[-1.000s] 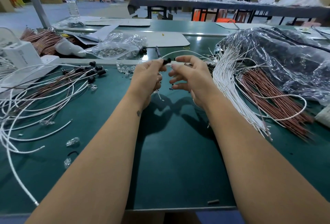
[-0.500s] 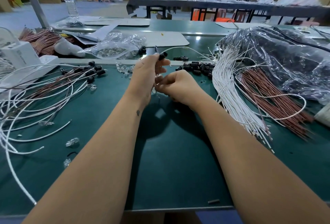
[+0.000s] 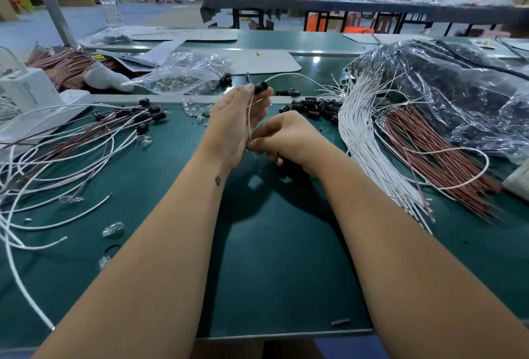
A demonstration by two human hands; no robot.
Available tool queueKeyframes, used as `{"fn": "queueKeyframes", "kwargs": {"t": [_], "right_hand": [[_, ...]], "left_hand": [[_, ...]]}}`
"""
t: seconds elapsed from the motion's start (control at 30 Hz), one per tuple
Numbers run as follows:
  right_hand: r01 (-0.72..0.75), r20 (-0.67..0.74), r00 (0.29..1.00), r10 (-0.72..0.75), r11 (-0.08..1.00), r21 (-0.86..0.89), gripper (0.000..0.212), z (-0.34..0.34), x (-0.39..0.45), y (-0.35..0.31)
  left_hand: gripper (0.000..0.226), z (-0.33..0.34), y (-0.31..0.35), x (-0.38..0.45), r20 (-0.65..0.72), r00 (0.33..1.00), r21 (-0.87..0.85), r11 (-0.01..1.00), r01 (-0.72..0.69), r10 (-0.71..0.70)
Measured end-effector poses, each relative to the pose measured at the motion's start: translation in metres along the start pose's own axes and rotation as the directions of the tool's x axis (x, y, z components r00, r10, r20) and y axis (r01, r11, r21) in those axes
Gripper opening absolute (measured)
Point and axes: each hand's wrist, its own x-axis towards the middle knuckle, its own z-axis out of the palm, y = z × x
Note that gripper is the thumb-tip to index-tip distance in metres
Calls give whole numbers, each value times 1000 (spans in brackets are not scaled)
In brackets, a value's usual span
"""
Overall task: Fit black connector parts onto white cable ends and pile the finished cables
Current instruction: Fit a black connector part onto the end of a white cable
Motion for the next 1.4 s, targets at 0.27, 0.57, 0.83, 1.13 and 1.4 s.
{"fn": "queueKeyframes", "kwargs": {"t": [0.27,0.57,0.83,1.13,1.4], "right_hand": [[14,-36,999,-2,935,355,13,-1,-2,-3],[82,-105,994,-20,771,631,9,-13,1,1],[90,-150,989,-7,827,555,13,-12,0,1],[162,-208,975,-82,902,401,9,-5,-1,-2],[222,-376,927,-8,819,529,13,-16,1,2]], "left_hand": [[23,-2,-1,1,-142,989,94,995,-19,32],[15,-6,-9,-2,-57,975,645,754,-128,215],[12,-4,-7,-5,-5,954,710,673,-207,300],[10,-7,-8,-6,-32,922,776,591,-221,387],[18,-8,-6,-3,-102,974,505,854,-123,201]]}}
